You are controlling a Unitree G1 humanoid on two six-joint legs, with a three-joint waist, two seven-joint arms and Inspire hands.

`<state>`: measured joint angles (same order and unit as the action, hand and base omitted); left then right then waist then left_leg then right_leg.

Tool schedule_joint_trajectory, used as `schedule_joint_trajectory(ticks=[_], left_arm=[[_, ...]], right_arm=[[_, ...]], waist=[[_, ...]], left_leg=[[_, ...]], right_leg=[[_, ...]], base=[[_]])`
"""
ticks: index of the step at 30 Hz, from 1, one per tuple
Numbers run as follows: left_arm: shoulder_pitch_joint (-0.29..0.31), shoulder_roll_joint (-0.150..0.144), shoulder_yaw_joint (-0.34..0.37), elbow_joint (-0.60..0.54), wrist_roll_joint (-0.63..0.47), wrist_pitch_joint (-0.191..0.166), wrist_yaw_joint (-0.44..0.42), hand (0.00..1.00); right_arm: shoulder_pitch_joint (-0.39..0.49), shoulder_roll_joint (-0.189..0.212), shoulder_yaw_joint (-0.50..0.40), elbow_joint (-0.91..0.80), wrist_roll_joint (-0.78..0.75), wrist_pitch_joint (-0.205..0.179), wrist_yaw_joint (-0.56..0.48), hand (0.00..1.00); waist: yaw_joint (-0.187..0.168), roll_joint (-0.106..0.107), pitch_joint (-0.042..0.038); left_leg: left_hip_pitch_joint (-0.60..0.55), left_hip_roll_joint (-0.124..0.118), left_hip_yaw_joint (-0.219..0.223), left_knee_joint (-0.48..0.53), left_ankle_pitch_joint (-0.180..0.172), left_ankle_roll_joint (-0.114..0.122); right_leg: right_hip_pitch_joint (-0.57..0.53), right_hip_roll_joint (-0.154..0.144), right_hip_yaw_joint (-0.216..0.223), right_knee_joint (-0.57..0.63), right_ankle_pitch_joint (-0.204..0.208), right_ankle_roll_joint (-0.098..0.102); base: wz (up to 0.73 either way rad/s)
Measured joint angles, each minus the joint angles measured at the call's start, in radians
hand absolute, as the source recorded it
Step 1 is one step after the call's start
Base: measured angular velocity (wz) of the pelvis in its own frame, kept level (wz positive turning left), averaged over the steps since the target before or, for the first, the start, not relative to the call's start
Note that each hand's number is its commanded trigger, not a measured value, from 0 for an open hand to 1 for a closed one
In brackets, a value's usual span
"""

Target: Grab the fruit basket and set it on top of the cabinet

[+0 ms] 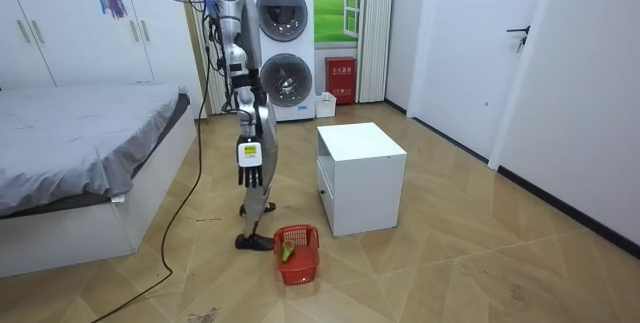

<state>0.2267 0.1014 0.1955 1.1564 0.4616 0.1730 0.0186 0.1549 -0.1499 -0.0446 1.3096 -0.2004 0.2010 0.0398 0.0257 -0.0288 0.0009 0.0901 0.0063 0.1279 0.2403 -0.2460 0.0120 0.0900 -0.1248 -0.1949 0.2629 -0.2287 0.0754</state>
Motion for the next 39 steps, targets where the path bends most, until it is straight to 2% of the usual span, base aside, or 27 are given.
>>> schedule_joint_trajectory(ticks=[5, 8, 10, 11, 12, 13, 15, 17, 19, 20, 21, 22, 23, 24, 25, 26, 27, 28, 30, 31, 33, 35, 36, 38, 39], left_arm=[[-0.006, 0.008, 0.028, 0.005, -0.001, -0.012, 0.003, 0.00], [-0.021, 0.024, 0.041, 0.010, -0.020, -0.028, 0.004, 0.00], [-0.023, 0.036, 0.051, 0.021, -0.023, -0.047, 0.012, 0.00], [-0.027, 0.043, 0.062, 0.037, -0.024, -0.055, 0.017, 0.00], [-0.028, 0.051, 0.066, 0.042, -0.025, -0.060, 0.019, 0.00], [-0.028, 0.055, 0.065, 0.044, -0.036, -0.062, 0.020, 0.00], [-0.044, 0.059, 0.055, 0.042, -0.068, -0.064, 0.019, 0.00], [-0.071, 0.072, 0.043, 0.047, -0.116, -0.063, 0.023, 0.00], [-0.129, 0.099, 0.036, 0.056, -0.143, -0.062, 0.032, 0.00], [-0.171, 0.117, 0.035, 0.061, -0.157, -0.063, 0.049, 0.00], [-0.218, 0.129, 0.032, 0.069, -0.168, -0.064, 0.070, 0.00], [-0.243, 0.134, 0.026, 0.077, -0.179, -0.065, 0.082, 0.00], [-0.288, 0.136, 0.012, 0.087, -0.200, -0.066, 0.100, 0.00], [-0.306, 0.136, -0.002, 0.092, -0.212, -0.072, 0.106, 0.00], [-0.337, 0.134, -0.030, 0.100, -0.219, -0.083, 0.110, 0.00], [-0.348, 0.134, -0.051, 0.118, -0.224, -0.099, 0.112, 0.00], [-0.351, 0.134, -0.073, 0.130, -0.237, -0.109, 0.124, 0.00], [-0.351, 0.134, -0.085, 0.137, -0.240, -0.110, 0.131, 0.00], [-0.350, 0.135, -0.123, 0.177, -0.240, -0.118, 0.145, 0.00], [-0.347, 0.135, -0.126, 0.183, -0.240, -0.121, 0.148, 0.00], [-0.339, 0.135, -0.145, 0.202, -0.255, -0.140, 0.170, 0.00], [-0.335, 0.136, -0.158, 0.204, -0.278, -0.161, 0.180, 0.00], [-0.332, 0.138, -0.162, 0.204, -0.295, -0.182, 0.193, 0.00], [-0.320, 0.140, -0.176, 0.202, -0.321, -0.203, 0.201, 0.00], [-0.306, 0.141, -0.184, 0.202, -0.329, -0.215, 0.207, 0.00]], right_arm=[[0.005, 0.000, -0.024, 0.004, -0.001, -0.003, -0.008, 0.00], [-0.001, -0.007, -0.038, 0.002, -0.001, -0.002, -0.014, 0.00], [-0.021, -0.014, -0.044, 0.000, -0.002, 0.000, -0.016, 0.00], [-0.044, -0.017, -0.056, -0.002, -0.002, 0.003, -0.018, 0.00], [-0.038, -0.017, -0.064, -0.004, 0.002, 0.007, -0.025, 0.00], [-0.038, -0.019, -0.064, -0.004, 0.009, 0.011, -0.034, 0.00], [-0.083, -0.031, -0.062, -0.005, 0.043, 0.004, -0.072, 0.00], [-0.152, -0.036, -0.055, -0.007, 0.085, -0.006, -0.088, 0.00], [-0.211, -0.035, -0.021, -0.005, 0.123, -0.020, -0.093, 0.00], [-0.247, -0.035, -0.006, -0.005, 0.163, -0.034, -0.093, 0.00], [-0.276, -0.036, 0.011, -0.007, 0.199, -0.050, -0.092, 0.00], [-0.291, -0.037, 0.022, -0.006, 0.209, -0.057, -0.091, 0.00], [-0.318, -0.039, 0.033, 0.000, 0.236, -0.072, -0.089, 0.00], [-0.324, -0.039, 0.039, 0.005, 0.248, -0.080, -0.087, 0.00], [-0.334, -0.038, 0.056, 0.018, 0.272, -0.082, -0.079, 0.00], [-0.330, -0.035, 0.065, 0.024, 0.291, -0.079, -0.077, 0.00], [-0.319, -0.036, 0.072, 0.023, 0.320, -0.078, -0.075, 0.00], [-0.314, -0.037, 0.076, 0.022, 0.332, -0.079, -0.076, 0.00], [-0.285, -0.038, 0.091, 0.025, 0.365, -0.093, -0.081, 0.00], [-0.278, -0.038, 0.091, 0.026, 0.371, -0.100, -0.081, 0.00], [-0.267, -0.039, 0.090, 0.030, 0.392, -0.116, -0.082, 0.00], [-0.272, -0.040, 0.090, 0.031, 0.392, -0.126, -0.084, 0.00], [-0.275, -0.038, 0.090, 0.031, 0.392, -0.131, -0.084, 0.00], [-0.273, -0.038, 0.091, 0.030, 0.400, -0.139, -0.086, 0.00], [-0.271, -0.038, 0.091, 0.027, 0.415, -0.139, -0.089, 0.00]], waist=[[-0.002, 0.000, 0.0055], [0.003, 0.008, 0.0025], [0.006, 0.017, -0.0026], [0.002, 0.023, 0.0025], [0.000, 0.019, 0.0026], [0.003, 0.015, 0.0029], [0.010, 0.008, 0.0012], [0.013, -0.004, -0.0016], [0.014, -0.022, 0.0047], [0.018, -0.038, 0.0055], [0.019, -0.056, 0.0111], [0.020, -0.062, 0.0110], [0.031, -0.067, 0.0156], [0.032, -0.068, 0.0187], [0.036, -0.076, 0.0231], [0.044, -0.081, 0.0221], [0.055, -0.087, 0.0216], [0.057, -0.090, 0.0230], [0.058, -0.093, 0.0260], [0.057, -0.094, 0.0257], [0.055, -0.106, 0.0286], [0.048, -0.109, 0.0287], [0.035, -0.116, 0.0310], [0.015, -0.123, 0.0302], [0.000, -0.123, 0.0296]], left_leg=[[-0.056, -0.010, 0.005, 0.093, -0.044, 0.031], [-0.140, -0.007, 0.005, 0.177, -0.071, 0.059], [-0.190, -0.006, 0.027, 0.214, -0.081, 0.078], [-0.225, -0.004, 0.035, 0.247, -0.089, 0.095], [-0.247, -0.012, 0.033, 0.286, -0.099, 0.109], [-0.260, -0.021, 0.031, 0.305, -0.104, 0.116], [-0.360, -0.042, 0.032, 0.390, -0.119, 0.136], [-0.477, -0.045, 0.035, 0.477, -0.124, 0.146], [-0.613, -0.045, 0.035, 0.577, -0.127, 0.151], [-0.714, -0.047, 0.035, 0.647, -0.129, 0.154], [-0.804, -0.055, 0.035, 0.725, -0.131, 0.156], [-0.853, -0.056, 0.037, 0.768, -0.135, 0.157], [-0.941, -0.054, 0.036, 0.862, -0.146, 0.153], [-0.975, -0.054, 0.032, 0.904, -0.152, 0.150], [-1.029, -0.054, 0.029, 0.976, -0.167, 0.140], [-1.072, -0.053, 0.028, 1.032, -0.176, 0.137], [-1.114, -0.053, 0.029, 1.086, -0.188, 0.135], [-1.132, -0.056, 0.029, 1.113, -0.194, 0.135], [-1.200, -0.060, 0.036, 1.233, -0.230, 0.154], [-1.215, -0.063, 0.039, 1.262, -0.239, 0.161], [-1.262, -0.074, 0.068, 1.351, -0.271, 0.164], [-1.292, -0.076, 0.087, 1.394, -0.284, 0.155], [-1.305, -0.082, 0.100, 1.410, -0.288, 0.152], [-1.313, -0.090, 0.118, 1.421, -0.289, 0.148], [-1.317, -0.091, 0.122, 1.429, -0.295, 0.114]], right_leg=[[-0.054, -0.026, 0.001, 0.084, -0.002, 0.008], [-0.143, -0.050, 0.003, 0.174, 0.003, 0.013], [-0.191, -0.060, 0.008, 0.210, 0.019, 0.019], [-0.236, -0.082, 0.004, 0.336, 0.004, 0.009], [-0.258, -0.110, 0.006, 0.520, -0.005, 0.001], [-0.258, -0.122, 0.011, 0.608, -0.005, 0.000], [-0.252, -0.129, 0.067, 0.853, 0.010, -0.013], [-0.246, -0.119, 0.092, 0.918, 0.021, -0.018], [-0.226, -0.108, 0.099, 0.920, 0.020, -0.015], [-0.222, -0.096, 0.112, 0.918, 0.016, -0.009], [-0.214, -0.095, 0.118, 0.908, 0.004, 0.004], [-0.207, -0.096, 0.119, 0.898, -0.008, 0.011], [-0.211, -0.097, 0.123, 0.915, -0.132, 0.031], [-0.214, -0.097, 0.114, 0.938, -0.202, 0.032], [-0.231, -0.102, 0.107, 1.006, -0.296, 0.007], [-0.261, -0.101, 0.113, 1.089, -0.337, -0.006], [-0.303, -0.103, 0.125, 1.184, -0.350, -0.013], [-0.321, -0.105, 0.134, 1.230, -0.352, -0.011], [-0.362, -0.108, 0.151, 1.393, -0.365, 0.007], [-0.369, -0.113, 0.153, 1.430, -0.368, 0.008], [-0.390, -0.144, 0.167, 1.557, -0.377, 0.005], [-0.408, -0.159, 0.178, 1.625, -0.377, 0.005], [-0.413, -0.168, 0.184, 1.657, -0.377, 0.005], [-0.411, -0.172, 0.195, 1.686, -0.377, 0.005], [-0.409, -0.174, 0.196, 1.695, -0.377, 0.005]], base=[[0.00], [-0.02], [-0.13], [0.16], [0.31], [0.37], [0.16], [0.05], [0.14], [0.29], [0.31], [0.27], [0.19], [0.21], [0.22], [0.20], [0.12], [0.10], [0.19], [0.26], [0.22], [0.20], [0.28], [0.35], [0.27]])
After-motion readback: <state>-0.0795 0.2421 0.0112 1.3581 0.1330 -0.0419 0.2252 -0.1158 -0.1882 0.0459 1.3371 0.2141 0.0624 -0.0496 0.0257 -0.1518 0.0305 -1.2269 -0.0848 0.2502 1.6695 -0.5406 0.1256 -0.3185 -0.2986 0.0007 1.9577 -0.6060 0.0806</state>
